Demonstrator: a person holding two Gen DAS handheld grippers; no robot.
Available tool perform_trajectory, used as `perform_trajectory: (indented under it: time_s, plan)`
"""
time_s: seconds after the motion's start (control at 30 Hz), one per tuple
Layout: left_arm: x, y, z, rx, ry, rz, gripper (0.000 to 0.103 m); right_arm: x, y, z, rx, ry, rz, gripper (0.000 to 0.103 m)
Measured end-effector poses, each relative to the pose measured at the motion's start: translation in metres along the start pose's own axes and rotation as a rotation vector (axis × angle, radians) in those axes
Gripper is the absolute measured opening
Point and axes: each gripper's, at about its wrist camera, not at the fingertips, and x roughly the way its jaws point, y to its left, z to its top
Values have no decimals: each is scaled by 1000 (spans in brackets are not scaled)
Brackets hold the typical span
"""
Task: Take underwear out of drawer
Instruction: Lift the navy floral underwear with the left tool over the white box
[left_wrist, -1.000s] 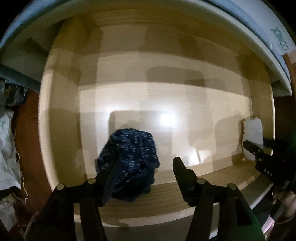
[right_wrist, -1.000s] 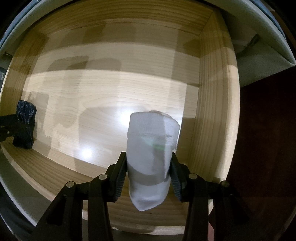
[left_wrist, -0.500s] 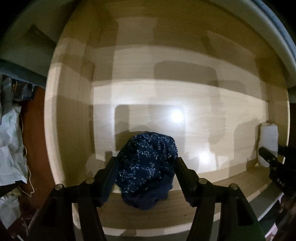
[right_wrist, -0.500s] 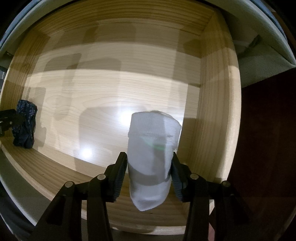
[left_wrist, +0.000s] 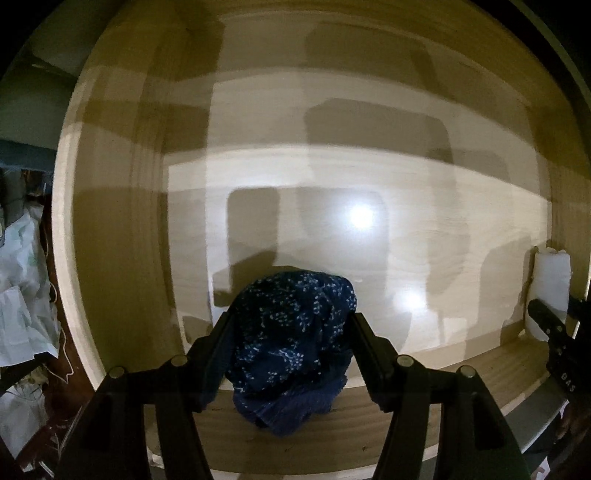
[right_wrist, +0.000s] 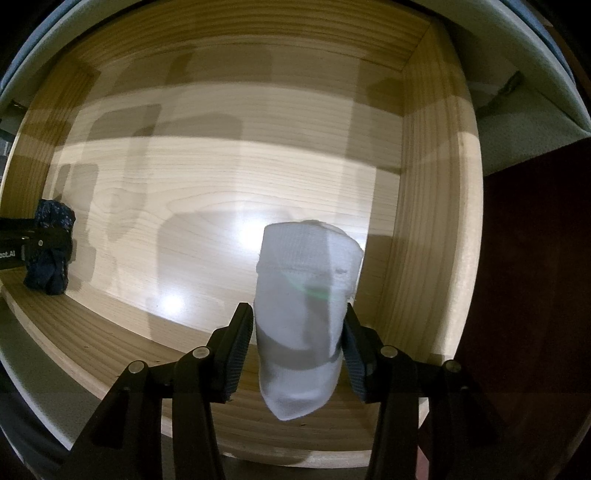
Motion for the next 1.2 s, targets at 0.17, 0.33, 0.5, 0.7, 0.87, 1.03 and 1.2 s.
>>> perform_trajectory:
  time_s: [0.17, 0.33, 0.5, 0.7, 0.87, 1.03, 1.2]
  plan:
    - [5, 3, 1, -16, 19, -16, 63, 0, -1, 0, -1, 0, 0, 44]
    - [5, 9, -1, -21, 19, -9, 60, 0, -1, -1, 0, 0, 0, 44]
    - [10, 4, -4, -16, 10, 15, 37, 0, 0, -1, -1, -1, 0, 44]
    - [2, 10, -14, -10, -30, 5, 30, 1, 1, -2, -2, 2, -4, 44]
    - [-17, 5, -30, 16, -104, 21, 30, 2, 2, -1, -5, 4, -10, 44]
    - [-43, -3, -50, 49, -217, 51, 30, 1, 5, -1, -9, 9, -19, 44]
    - [-76, -3, -68, 83, -337, 98, 30, 2, 13, 4, -17, 19, -34, 45]
